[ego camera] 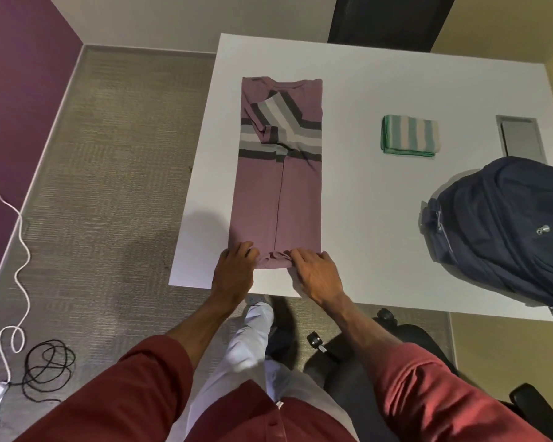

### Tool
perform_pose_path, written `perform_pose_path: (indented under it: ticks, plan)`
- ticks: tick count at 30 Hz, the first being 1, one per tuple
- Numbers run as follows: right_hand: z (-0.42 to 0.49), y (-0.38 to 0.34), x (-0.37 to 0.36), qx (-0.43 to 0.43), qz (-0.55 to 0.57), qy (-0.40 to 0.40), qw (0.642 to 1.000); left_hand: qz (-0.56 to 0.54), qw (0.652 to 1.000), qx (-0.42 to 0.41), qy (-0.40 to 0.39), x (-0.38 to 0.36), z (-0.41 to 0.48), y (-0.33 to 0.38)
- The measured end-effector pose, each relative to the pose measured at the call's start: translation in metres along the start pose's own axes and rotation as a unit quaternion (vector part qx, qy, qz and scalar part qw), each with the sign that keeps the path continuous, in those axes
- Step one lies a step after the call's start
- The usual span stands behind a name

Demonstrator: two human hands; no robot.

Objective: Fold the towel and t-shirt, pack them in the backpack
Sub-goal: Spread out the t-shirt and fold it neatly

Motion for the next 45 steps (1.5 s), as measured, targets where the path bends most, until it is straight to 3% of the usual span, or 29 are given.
perform_pose_path:
  ticks: [6, 13, 17, 22, 25, 35, 45]
  plan:
    - [0.010, 0.014, 0.006, 0.022, -0.081, 0.033, 0.996, 0.059, 0.995, -0.062, 0.053, 0.017, 0.007, -0.016]
    - [0.032, 0.031, 0.030, -0.025, -0.071, 0.054, 0.996, 0.060, 0.976, -0.143, 0.155, 0.050, 0.041, -0.009]
    - [0.060, 0.048, 0.046, -0.033, -0.072, 0.039, 0.996, 0.085, 0.977, -0.134, 0.139, 0.069, 0.077, -0.012]
    - [0.097, 0.068, 0.069, -0.043, -0.090, 0.029, 0.995, 0.020, 0.978, -0.119, 0.170, 0.092, 0.118, -0.022]
    - [0.126, 0.079, 0.079, -0.045, -0.103, 0.015, 0.994, 0.060, 0.978, -0.123, 0.159, 0.100, 0.147, -0.027]
    - [0.227, 0.128, 0.103, -0.063, -0.111, 0.011, 0.992, -0.006, 0.941, -0.230, 0.248, 0.147, 0.245, -0.037]
    - [0.327, 0.179, 0.103, -0.072, -0.121, 0.015, 0.990, 0.058, 0.972, -0.191, 0.127, 0.165, 0.362, -0.060]
Point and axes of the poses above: each hand's wrist, its own z-axis towards the middle knuckle, its own x-axis out of the back of the hand, y = z × x, the point moved 6 cm from there along z, towards the middle knuckle, and after that the axes turned 5 degrees about -z, right-handed, at the moved point
